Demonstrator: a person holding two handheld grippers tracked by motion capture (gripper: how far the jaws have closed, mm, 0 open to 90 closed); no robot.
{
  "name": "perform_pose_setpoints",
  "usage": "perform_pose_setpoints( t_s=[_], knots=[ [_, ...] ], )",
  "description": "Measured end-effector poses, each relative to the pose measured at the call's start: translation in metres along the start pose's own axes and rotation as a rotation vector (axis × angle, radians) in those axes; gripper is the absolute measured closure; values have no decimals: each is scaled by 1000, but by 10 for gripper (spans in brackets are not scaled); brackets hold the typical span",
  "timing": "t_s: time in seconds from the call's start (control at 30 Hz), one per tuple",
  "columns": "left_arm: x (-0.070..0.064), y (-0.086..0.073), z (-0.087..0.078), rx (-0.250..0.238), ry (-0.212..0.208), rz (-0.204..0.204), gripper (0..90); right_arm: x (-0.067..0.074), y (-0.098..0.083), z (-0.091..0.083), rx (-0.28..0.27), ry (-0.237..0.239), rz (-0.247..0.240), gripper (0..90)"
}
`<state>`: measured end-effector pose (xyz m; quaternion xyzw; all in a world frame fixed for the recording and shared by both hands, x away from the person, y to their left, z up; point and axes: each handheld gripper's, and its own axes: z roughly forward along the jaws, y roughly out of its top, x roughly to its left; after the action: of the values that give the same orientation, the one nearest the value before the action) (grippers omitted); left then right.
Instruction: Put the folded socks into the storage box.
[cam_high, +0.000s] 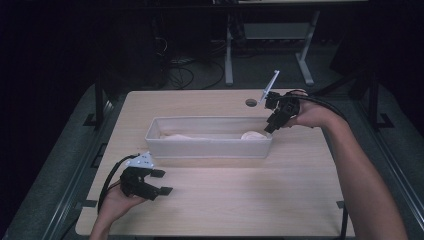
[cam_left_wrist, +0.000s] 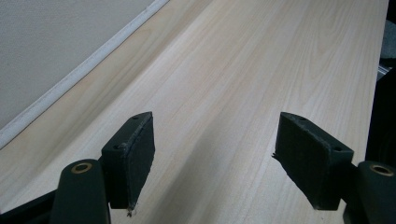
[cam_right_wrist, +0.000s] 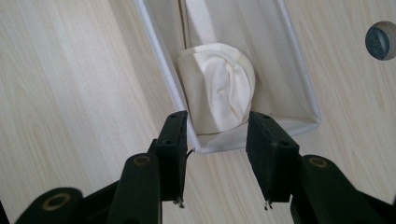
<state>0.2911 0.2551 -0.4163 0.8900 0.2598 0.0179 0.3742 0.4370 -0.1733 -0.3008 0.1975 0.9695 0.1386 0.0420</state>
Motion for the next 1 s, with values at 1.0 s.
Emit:
perform_pose_setpoints(
  t_s=[1.0],
  knots=[
    [-1, 1, 0, 2, 1, 5, 278, 23, -18, -13, 29, -16, -10, 561]
  ],
)
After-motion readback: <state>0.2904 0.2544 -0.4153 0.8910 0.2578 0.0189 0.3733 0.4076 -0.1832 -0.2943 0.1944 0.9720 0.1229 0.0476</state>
